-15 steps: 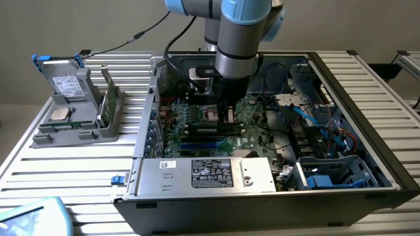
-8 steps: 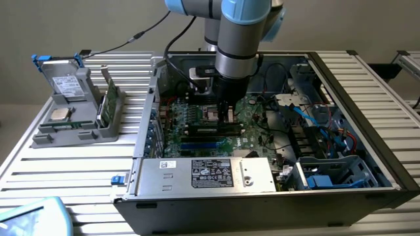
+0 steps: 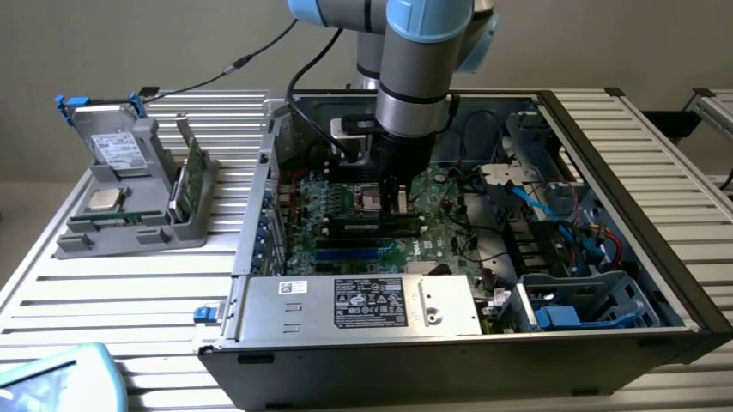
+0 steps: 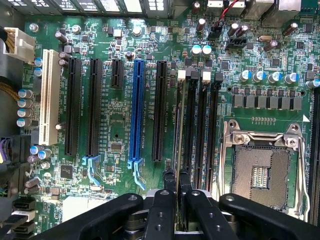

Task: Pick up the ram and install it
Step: 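Insert the ram into the slot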

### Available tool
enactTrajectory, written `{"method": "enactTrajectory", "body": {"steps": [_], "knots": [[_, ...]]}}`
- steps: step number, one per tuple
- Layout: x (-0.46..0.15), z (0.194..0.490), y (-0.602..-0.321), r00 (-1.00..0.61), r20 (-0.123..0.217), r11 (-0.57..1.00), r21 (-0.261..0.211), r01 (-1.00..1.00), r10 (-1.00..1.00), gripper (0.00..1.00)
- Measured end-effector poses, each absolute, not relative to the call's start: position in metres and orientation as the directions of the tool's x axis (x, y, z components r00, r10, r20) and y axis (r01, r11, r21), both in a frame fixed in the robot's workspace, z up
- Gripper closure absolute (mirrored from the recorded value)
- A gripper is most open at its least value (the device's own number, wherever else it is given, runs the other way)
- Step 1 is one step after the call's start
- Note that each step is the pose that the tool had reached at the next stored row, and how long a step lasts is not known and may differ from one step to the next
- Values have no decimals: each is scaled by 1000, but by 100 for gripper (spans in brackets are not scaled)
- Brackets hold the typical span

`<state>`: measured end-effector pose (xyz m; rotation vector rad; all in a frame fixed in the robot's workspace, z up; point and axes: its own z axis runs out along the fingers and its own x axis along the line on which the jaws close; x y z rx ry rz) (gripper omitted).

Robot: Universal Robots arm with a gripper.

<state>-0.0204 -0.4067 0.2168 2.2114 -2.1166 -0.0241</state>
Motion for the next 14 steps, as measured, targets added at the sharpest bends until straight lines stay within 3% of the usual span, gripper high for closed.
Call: {"method": "enactTrajectory", "body": {"steps": [3,4,5,7,11,12,14], "knots": [[-20,217,-407,45,44,-42,69,-997,-998,78],[-20,217,-407,45,44,-42,69,-997,-998,66],[-20,217,-407,45,44,-42,69,-997,-998,66],[-20,217,-407,45,44,-42,69,-997,-998,55],[-20,217,-407,45,44,-42,69,-997,-998,49],[-20,217,-407,45,44,-42,69,-997,-998,42],[-20,219,-407,45,44,-42,69,-997,-998,42]]}}
